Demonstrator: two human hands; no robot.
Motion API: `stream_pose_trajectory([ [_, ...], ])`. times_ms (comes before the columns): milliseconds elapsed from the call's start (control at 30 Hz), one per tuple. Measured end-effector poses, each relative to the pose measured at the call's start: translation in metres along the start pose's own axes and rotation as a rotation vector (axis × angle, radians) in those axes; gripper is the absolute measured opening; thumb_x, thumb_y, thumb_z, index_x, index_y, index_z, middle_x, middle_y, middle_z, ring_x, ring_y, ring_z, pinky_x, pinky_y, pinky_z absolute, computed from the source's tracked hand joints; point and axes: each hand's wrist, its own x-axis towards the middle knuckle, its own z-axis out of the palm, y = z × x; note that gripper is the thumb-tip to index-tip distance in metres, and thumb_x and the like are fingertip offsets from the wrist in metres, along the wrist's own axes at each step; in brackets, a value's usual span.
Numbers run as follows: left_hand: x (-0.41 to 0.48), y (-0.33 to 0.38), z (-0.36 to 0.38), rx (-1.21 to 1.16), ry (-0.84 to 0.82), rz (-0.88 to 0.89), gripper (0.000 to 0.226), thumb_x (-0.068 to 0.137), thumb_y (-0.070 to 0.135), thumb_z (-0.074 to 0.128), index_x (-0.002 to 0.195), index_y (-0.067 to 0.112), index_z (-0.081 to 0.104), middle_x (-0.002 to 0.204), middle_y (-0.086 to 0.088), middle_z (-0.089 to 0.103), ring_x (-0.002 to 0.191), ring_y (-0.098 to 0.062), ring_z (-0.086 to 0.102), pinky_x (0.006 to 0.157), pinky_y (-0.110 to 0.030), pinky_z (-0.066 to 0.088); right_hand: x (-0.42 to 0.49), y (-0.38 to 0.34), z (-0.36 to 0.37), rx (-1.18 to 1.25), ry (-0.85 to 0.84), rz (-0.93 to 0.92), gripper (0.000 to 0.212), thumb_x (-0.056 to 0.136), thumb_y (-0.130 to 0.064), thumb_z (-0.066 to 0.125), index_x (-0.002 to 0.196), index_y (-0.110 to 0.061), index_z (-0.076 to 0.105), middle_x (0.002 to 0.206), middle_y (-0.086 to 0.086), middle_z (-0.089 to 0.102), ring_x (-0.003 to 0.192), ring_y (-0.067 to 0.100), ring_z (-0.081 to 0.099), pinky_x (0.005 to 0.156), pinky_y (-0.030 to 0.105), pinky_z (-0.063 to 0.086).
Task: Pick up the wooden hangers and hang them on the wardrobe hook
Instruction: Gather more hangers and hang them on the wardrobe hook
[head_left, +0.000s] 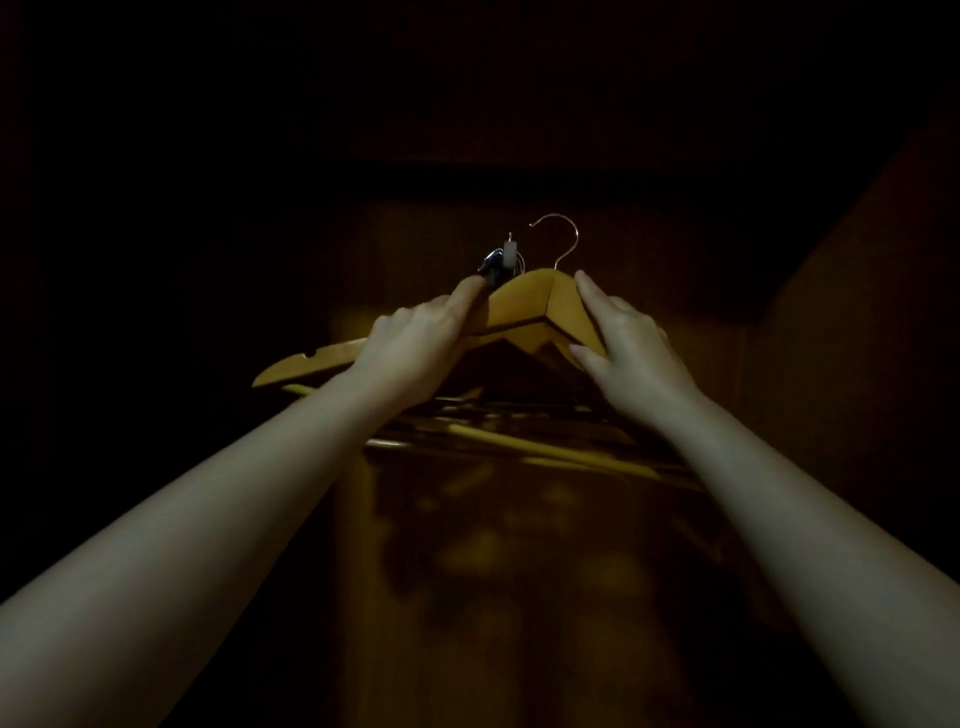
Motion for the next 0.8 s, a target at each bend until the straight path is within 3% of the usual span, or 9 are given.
stream_pose_trajectory([
  [100,0.017,-0.012,0.008,0.060,-0.079,-0.057,0.059,0.097,0.025,0.041,0.147,0.024,0.010,0.128,-0.009,0.054,0.101,-0.029,0.061,0.073,-0.038,0.047,0.025,0.004,0.012,-0.015,-0.046,0.011,0.076,0.092,-0.018,0.055,0.150,-0.026,0.007,0.151,0.007,0.032,0.136,0.033,0.035,0.109,0.044,0.032],
  [200,0.022,-0.026,0.019,0.080,-0.160,-0.099,0.055,0.097,0.025,0.041,0.146,0.024,0.016,0.128,-0.008,0.054,0.104,-0.028,0.059,0.072,-0.036,0.047,0.040,0.001,0.026,-0.026,-0.108,-0.006,0.075,0.092,-0.018,0.054,0.150,-0.024,0.007,0.153,0.007,0.030,0.137,0.033,0.033,0.109,0.043,0.031],
  [333,0.011,-0.036,0.030,0.060,-0.230,-0.153,0.050,0.097,0.029,0.041,0.144,0.024,0.024,0.126,-0.008,0.054,0.105,-0.027,0.058,0.071,-0.034,0.046,0.043,-0.003,0.042,-0.041,-0.154,-0.039,0.073,0.093,-0.016,0.053,0.150,-0.022,0.008,0.152,0.006,0.030,0.135,0.033,0.036,0.107,0.043,0.033],
  [433,0.000,-0.037,0.040,0.020,-0.207,-0.158,0.049,0.097,0.029,0.042,0.142,0.024,0.026,0.122,-0.007,0.057,0.099,-0.025,0.060,0.070,-0.034,0.049,0.034,-0.003,0.053,-0.065,-0.091,-0.077,0.073,0.093,-0.015,0.053,0.150,-0.023,0.007,0.152,0.005,0.030,0.129,0.033,0.044,0.101,0.044,0.041],
  [633,-0.010,-0.026,0.063,0.020,-0.061,-0.183,0.040,0.096,0.026,0.043,0.135,0.020,0.035,0.117,-0.004,0.058,0.097,-0.022,0.061,0.072,-0.034,0.053,0.014,0.014,0.074,-0.236,0.077,-0.081,0.075,0.095,-0.027,0.047,0.149,-0.025,-0.006,0.155,-0.002,0.021,0.106,0.024,0.061,0.074,0.036,0.053],
  [800,-0.016,-0.020,0.082,0.097,0.109,-0.184,0.033,0.095,0.027,0.045,0.126,0.016,0.045,0.104,-0.004,0.062,0.085,-0.020,0.063,0.068,-0.035,0.050,0.020,0.029,0.092,-0.393,0.223,-0.136,0.078,0.085,-0.027,0.063,0.148,-0.016,0.017,0.137,0.007,0.049,0.069,0.021,0.065,0.043,0.027,0.045],
])
